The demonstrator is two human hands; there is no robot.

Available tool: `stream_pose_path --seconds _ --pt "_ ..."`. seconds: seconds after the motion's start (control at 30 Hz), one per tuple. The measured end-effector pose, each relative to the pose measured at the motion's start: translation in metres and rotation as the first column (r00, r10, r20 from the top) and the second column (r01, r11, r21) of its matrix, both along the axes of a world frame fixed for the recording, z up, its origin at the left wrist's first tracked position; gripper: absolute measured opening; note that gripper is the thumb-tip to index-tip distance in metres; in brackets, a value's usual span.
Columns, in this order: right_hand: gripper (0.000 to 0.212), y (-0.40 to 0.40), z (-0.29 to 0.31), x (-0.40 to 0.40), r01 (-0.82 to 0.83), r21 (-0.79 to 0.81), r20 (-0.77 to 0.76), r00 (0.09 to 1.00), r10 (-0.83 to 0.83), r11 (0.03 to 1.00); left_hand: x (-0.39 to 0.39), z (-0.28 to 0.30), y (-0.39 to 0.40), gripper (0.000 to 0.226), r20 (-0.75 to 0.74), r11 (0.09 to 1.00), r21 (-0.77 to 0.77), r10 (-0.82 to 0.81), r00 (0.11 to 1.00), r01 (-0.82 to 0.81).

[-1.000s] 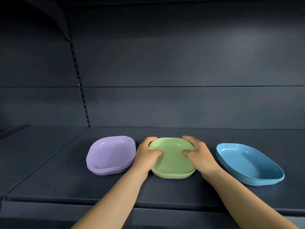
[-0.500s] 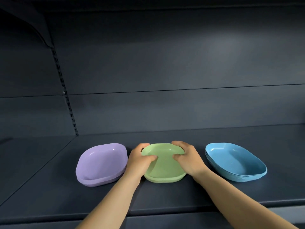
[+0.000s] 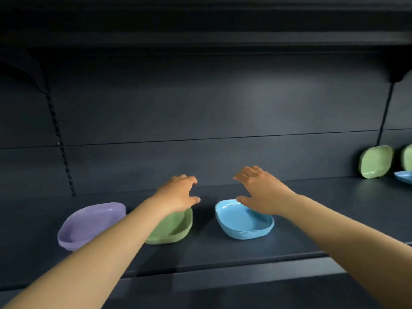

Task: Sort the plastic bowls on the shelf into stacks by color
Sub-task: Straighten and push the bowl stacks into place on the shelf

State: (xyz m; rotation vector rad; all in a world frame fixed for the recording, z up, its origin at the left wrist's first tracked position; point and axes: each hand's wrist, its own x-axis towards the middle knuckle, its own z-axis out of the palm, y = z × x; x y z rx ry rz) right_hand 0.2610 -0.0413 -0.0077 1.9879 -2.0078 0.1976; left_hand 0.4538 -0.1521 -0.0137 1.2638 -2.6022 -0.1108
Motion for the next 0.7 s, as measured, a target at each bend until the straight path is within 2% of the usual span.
stream_pose_path --seconds 0.1,0.43,0.7 --pt "0.063 0.035 0.008 -0.047 0.051 0.008 -0.041 0.998 -0.051 0.999 -0.044 0.005 0.031 0.058 0.0 0.999 -0.02 -0.03 1.0 0.03" --pt "0.068 0.185 0.009 -0.234 0.193 0.047 -0.026 0.981 -0.192 0.98 -0.234 0.003 0.159 0.064 -0.042 0.989 -0.023 -0.144 0.989 0.143" --pt "0.062 0.275 -0.004 -0.341 0.319 0.047 -0.022 0.948 -0.319 0.946 -0.371 -0.009 0.222 0.063 -0.074 0.963 0.079 -0.254 0.964 0.259"
